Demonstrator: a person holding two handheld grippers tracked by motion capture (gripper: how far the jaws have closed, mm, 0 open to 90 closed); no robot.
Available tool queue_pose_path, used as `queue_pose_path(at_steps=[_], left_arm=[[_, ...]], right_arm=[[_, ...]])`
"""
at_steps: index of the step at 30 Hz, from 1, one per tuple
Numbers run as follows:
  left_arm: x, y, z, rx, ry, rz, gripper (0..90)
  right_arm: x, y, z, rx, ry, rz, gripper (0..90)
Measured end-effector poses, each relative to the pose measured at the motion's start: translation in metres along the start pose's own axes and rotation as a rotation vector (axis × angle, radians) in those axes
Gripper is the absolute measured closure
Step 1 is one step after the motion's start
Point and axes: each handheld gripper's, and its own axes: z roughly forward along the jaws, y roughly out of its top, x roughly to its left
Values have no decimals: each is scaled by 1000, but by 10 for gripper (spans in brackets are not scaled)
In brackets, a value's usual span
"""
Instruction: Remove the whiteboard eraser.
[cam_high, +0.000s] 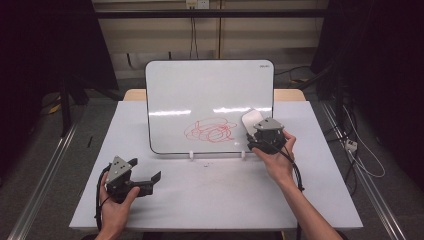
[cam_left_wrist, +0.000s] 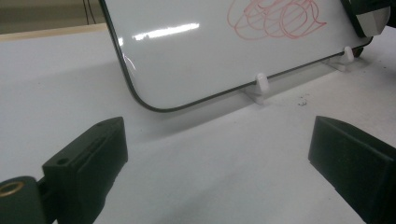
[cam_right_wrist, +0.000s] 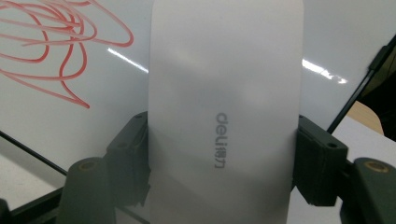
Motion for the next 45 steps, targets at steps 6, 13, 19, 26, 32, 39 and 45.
queue_pose_path(at_steps=[6, 13, 19, 26, 32, 39, 45], left_arm=[[1, 0, -1, 1, 1, -3, 47], [1, 0, -2, -4, -3, -3, 48], [2, -1, -2, 4, 2, 0, 47], [4, -2, -2, 7, -2, -3, 47], [6, -3, -3, 6, 2, -12, 47], [5, -2, -4, -4, 5, -18, 47], [5, -2, -5, 4, 6, -5, 47]], right_arm=[[-6, 1, -2, 3, 56, 53, 315], [-9, -1, -3, -2, 89, 76, 315], [-12, -2, -6, -14, 128, 108, 315], [-11, 1, -18, -63, 135, 104, 315], [-11, 3, -23, -107, 138, 98, 315], [-5, 5, -26, -139, 142, 72, 315], [-1, 7, -29, -150, 140, 53, 315]])
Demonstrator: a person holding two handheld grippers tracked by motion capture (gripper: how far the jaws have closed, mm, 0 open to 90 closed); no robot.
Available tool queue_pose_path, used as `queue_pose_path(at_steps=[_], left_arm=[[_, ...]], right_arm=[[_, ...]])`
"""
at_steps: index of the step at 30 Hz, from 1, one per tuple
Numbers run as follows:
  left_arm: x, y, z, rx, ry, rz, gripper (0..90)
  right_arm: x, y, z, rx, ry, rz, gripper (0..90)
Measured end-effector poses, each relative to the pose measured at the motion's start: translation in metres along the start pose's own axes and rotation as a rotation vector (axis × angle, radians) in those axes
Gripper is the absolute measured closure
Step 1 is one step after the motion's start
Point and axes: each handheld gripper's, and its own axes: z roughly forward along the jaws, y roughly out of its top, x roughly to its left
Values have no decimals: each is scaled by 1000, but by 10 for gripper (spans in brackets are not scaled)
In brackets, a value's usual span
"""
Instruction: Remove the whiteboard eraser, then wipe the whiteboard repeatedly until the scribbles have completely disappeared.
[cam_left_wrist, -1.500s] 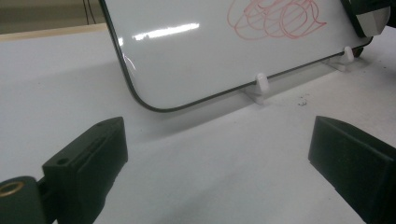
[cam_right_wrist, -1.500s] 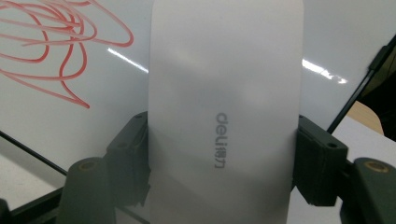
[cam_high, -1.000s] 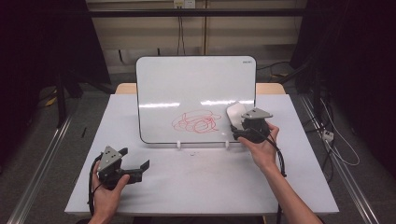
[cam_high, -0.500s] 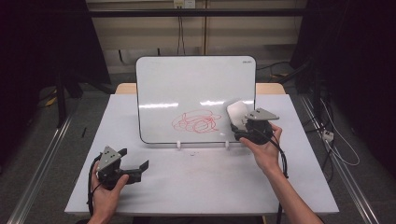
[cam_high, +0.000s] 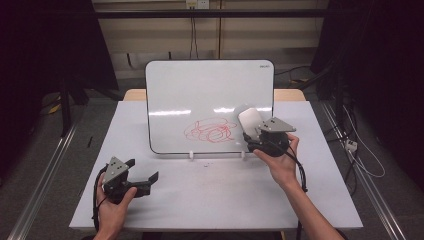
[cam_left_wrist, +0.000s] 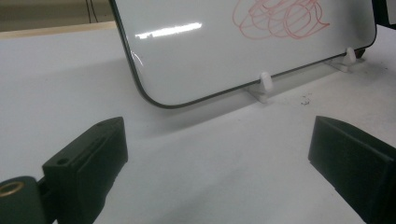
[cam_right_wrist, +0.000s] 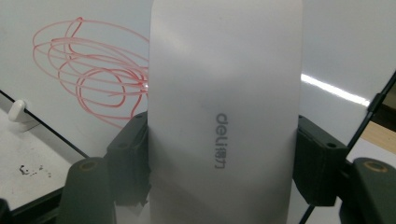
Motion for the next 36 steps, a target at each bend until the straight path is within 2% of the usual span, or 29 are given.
queue_pose_path(at_steps=[7, 12, 20, 36], left_arm=[[0, 0, 0, 2, 7, 0, 47], [2, -2, 2, 3, 4, -17, 47], [2, -2, 0, 2, 6, -12, 47], [1, 0, 1, 0, 6, -9, 47]], right_arm=[[6, 5, -1, -29, 7, -38, 315], [12, 12, 1, -43, 13, -64, 315], [27, 21, 10, -46, 30, -104, 315], [49, 42, 31, -68, 53, -141, 315]])
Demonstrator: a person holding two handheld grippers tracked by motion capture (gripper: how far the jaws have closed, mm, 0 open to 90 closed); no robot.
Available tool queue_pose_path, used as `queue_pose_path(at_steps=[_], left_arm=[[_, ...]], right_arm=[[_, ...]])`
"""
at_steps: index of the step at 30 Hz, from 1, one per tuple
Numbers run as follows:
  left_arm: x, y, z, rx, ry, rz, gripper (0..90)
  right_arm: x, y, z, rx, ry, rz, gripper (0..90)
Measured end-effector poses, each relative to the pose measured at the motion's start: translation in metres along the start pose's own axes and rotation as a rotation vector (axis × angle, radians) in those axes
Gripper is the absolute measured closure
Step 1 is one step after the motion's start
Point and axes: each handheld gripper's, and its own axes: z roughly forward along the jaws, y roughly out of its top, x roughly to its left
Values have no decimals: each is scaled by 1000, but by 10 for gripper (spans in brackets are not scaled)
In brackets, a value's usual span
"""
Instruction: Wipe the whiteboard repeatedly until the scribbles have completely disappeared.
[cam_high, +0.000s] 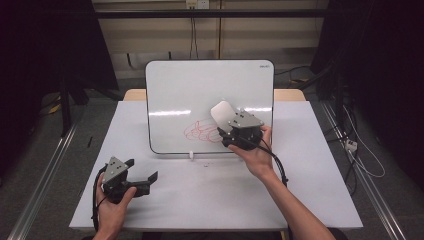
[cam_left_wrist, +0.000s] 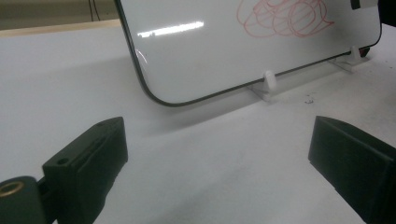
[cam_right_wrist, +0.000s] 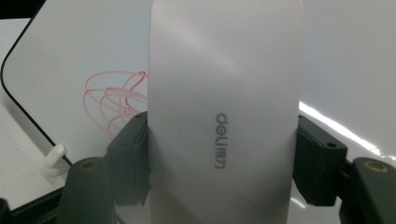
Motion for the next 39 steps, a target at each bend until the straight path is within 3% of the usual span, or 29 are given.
queue_pose_path(at_steps=[7, 19, 27, 39], left_arm=[[-2, 1, 1, 2, -8, 14, 47], [0, 1, 1, 3, -2, 3, 47], [0, 1, -1, -2, -8, 7, 47], [2, 1, -4, -12, -4, -4, 47]], right_arm=[[5, 5, 9, 11, -10, -34, 315], [9, 9, 27, 45, -31, -72, 315], [18, 12, 37, 69, -68, -129, 315], [26, 13, 48, 99, -110, -159, 314]])
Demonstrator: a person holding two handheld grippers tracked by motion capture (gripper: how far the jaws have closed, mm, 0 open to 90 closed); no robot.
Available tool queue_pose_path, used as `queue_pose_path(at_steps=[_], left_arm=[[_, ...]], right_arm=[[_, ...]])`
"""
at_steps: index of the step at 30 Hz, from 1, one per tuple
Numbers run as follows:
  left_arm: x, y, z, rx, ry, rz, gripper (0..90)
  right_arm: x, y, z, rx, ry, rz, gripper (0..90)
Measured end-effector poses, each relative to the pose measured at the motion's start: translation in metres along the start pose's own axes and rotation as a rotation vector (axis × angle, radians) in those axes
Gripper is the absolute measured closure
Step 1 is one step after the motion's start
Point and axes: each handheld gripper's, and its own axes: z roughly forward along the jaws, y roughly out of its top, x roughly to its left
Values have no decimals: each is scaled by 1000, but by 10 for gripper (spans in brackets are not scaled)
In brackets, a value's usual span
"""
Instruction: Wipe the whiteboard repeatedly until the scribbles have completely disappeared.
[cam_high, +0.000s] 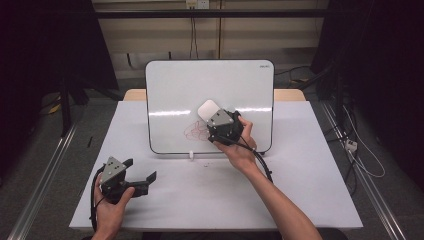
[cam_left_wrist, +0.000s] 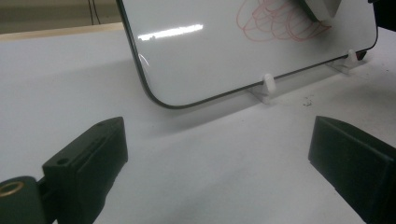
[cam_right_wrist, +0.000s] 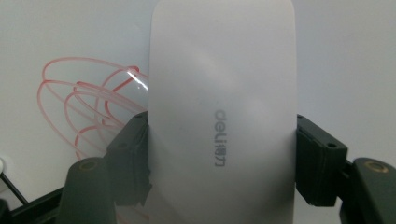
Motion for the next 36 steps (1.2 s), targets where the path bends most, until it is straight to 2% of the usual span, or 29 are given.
queue_pose_path(at_steps=[3, 8, 21, 30, 36], left_arm=[[1, 0, -1, 4, 2, 13, 48], [1, 0, -1, -2, 4, -1, 47], [0, 0, 1, 9, 4, 12, 47], [-1, 0, 1, 10, 4, 11, 47], [-2, 0, 2, 7, 2, 9, 47]], right_arm=[[2, 0, 4, 8, -14, -7, 315], [2, 0, 4, 7, -16, -6, 315], [7, 0, 4, 9, -37, 6, 316], [15, 0, 5, 8, -37, -2, 316], [27, -1, 6, 7, -24, -27, 316]])
